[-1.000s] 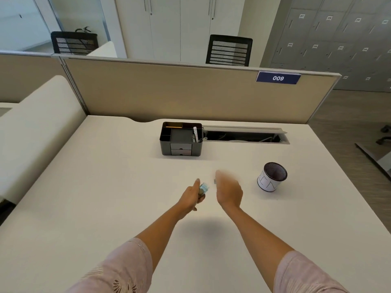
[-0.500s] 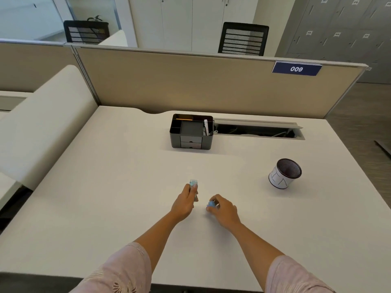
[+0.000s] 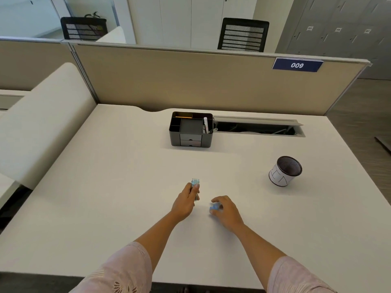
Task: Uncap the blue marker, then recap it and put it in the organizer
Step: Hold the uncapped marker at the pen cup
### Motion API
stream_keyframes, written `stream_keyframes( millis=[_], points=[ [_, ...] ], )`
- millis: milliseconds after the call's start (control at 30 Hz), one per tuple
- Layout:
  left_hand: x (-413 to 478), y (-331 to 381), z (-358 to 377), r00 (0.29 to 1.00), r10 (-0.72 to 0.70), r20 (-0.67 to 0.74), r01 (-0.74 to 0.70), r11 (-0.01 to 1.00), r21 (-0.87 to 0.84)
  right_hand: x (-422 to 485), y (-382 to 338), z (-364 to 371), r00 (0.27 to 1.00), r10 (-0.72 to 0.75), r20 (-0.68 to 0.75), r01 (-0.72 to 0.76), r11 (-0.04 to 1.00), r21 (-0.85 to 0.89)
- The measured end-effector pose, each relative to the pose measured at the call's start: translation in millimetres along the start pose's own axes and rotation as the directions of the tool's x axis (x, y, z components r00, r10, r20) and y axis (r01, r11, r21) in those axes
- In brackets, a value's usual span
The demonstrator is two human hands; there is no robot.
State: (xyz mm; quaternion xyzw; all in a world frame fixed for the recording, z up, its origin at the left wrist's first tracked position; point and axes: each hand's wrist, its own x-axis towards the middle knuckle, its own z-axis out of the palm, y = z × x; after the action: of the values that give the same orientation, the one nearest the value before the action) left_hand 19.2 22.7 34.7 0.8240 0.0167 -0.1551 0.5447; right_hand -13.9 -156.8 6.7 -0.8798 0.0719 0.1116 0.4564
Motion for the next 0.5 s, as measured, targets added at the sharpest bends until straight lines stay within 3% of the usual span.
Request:
stream_keyframes(
  millis=[200,300,500],
  points=[
    [3.0,3.5,2.9,1.000,0.021,0.018,-0.021,1.000,0.004,0.0,3.5,-1.9,1.000,0.009,0.014,-0.010,1.000,0.024],
    [6.0,5.1,4.7,0.999,0.032,0.021,-0.032,0.999,0.002,1.0,1.1,-6.6,0.999,0.014,-0.050,-0.016,0.999,-0.029],
    [11.6,16.6,15.7,0.997,0.065,0.048,-0.064,0.998,-0.008,7.7,-9.5,-19.4,0.987,0.057,-0.149,-0.043,0.995,0.094]
  ],
)
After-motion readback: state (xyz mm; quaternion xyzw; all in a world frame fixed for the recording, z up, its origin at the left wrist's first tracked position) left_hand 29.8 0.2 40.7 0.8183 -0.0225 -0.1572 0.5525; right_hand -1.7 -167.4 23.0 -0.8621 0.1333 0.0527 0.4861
